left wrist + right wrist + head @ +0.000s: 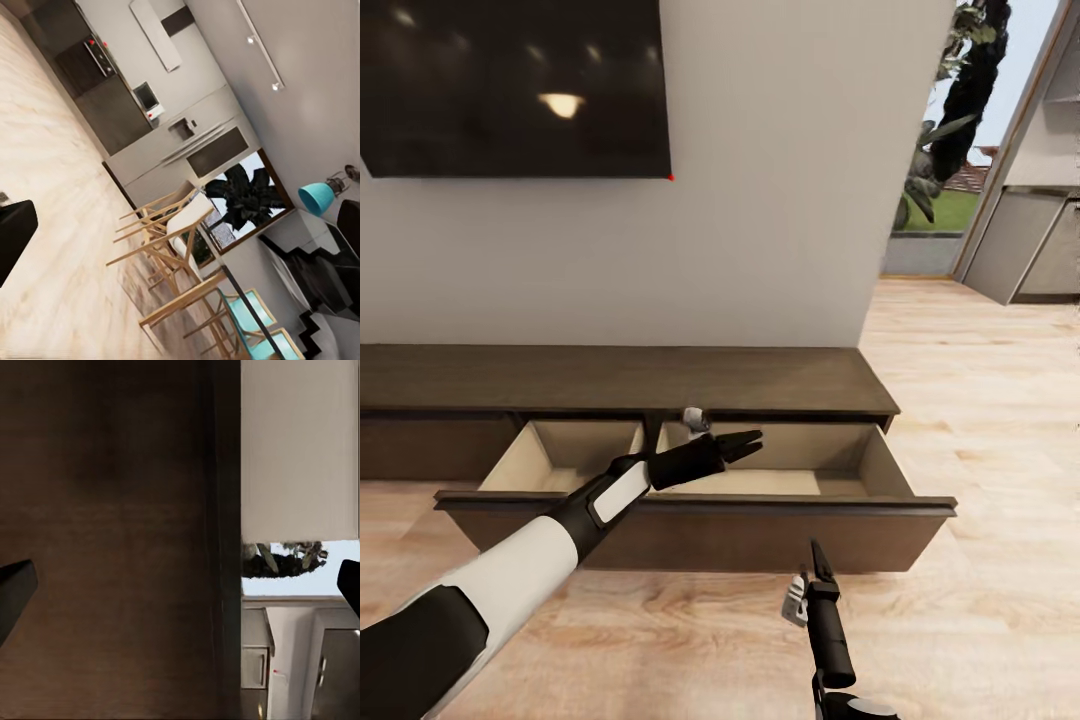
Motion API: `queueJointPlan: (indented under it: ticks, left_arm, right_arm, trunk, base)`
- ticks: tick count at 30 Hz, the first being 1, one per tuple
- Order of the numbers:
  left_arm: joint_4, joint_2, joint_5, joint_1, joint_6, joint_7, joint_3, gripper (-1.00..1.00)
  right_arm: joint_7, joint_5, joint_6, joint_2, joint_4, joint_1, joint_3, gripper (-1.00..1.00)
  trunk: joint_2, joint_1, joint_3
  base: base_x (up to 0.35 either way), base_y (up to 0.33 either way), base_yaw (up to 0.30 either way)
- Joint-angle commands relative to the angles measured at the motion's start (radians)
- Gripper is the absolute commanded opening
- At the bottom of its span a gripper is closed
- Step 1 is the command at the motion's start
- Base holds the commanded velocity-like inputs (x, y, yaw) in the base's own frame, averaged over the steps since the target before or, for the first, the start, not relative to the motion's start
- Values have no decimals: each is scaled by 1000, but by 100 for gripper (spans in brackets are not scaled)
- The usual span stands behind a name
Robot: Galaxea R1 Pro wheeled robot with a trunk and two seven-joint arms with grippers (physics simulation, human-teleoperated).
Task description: Place each of the two pumpkins and all three candles from the living room inside a cabinet in the living room (use any cabinet), then make sure every cabinet is closed, and position the cauldron so it is next to a table in the living room.
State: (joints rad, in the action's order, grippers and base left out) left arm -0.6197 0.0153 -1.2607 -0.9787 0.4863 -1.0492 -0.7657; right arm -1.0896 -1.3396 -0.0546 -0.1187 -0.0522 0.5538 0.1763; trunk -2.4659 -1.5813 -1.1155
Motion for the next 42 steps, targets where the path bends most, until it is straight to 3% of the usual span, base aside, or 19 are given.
queueJointPlan:
  ticks: [1, 6, 15, 18, 22, 24, 27, 30, 32, 35, 36, 37, 38, 40, 42]
  left_arm:
    - [0, 0, 0, 0, 0, 0, 0, 100]
    - [0, -1, 0, 0, 0, 0, 0, 100]
    - [2, 3, 1, 2, -1, 1, 0, 100]
    - [52, 1, -5, 3, -45, 5, 1, 100]
    - [104, -2, -32, 2, -66, 8, 37, 100]
    - [111, 5, -34, 1, -68, 8, 67, 100]
    - [106, 17, -29, 0, -70, 9, 73, 100]
    - [107, 29, -25, 0, -71, 12, 73, 100]
    - [104, 63, -24, -2, -68, 14, 69, 100]
    - [111, 77, -6, -1, -67, 21, 54, 100]
    - [120, 80, 24, 1, -66, 27, 33, 100]
    - [147, 83, 76, 2, -63, 29, 3, 100]
    - [184, 83, 103, 5, -63, 30, -11, 100]
    - [235, 83, 120, 15, -63, 30, -21, 100]
    - [280, 83, 134, 33, -66, 31, -38, 100]
  right_arm:
    - [0, 0, 1, 0, 0, 0, 0, 100]
    - [-1, -1, 3, 1, 0, 0, 0, 100]
    - [3, -3, 6, 7, -1, 0, -1, 100]
    - [5, -2, 10, 9, -2, 0, -1, 100]
    - [11, -1, 47, 10, -3, 0, -4, 100]
    - [75, 4, 73, 10, -7, 0, -6, 100]
    - [148, 15, 126, 10, -11, 0, -9, 100]
    - [202, 91, 208, 13, -11, 0, -32, 100]
    - [298, 202, 264, 19, -11, 0, -54, 100]
    - [396, 271, 278, 28, -11, 0, -60, 100]
    - [446, 304, 281, 41, -10, 0, -62, 100]
    - [486, 359, 283, 70, -8, 0, -63, 100]
    - [503, 421, 284, 94, -3, -1, -64, 100]
    - [524, 498, 286, 125, 2, -3, -63, 100]
    - [554, 549, 287, 150, 4, -5, -63, 100]
  trunk:
    - [0, 0, 0]
    - [0, 0, 0]
    - [0, 0, 0]
    - [14, 8, 6]
    - [42, 23, 19]
    - [56, 31, 25]
    - [77, 42, 34]
    - [98, 54, 44]
    - [112, 61, 50]
    - [133, 73, 60]
    - [140, 77, 63]
    - [147, 81, 66]
    - [154, 84, 69]
    - [168, 92, 75]
    - [182, 100, 81]
  base:
    - [-333, 0, 0]
    - [-299, 0, 0]
    - [-21, 0, 0]
    - [0, 0, 0]
    - [0, 0, 0]
    - [0, 0, 0]
    - [0, 0, 0]
    - [0, 0, 0]
    - [0, 0, 0]
    - [0, 0, 0]
    - [0, 0, 0]
    - [0, 0, 0]
    - [0, 0, 0]
    - [0, 0, 0]
    - [0, 0, 0]
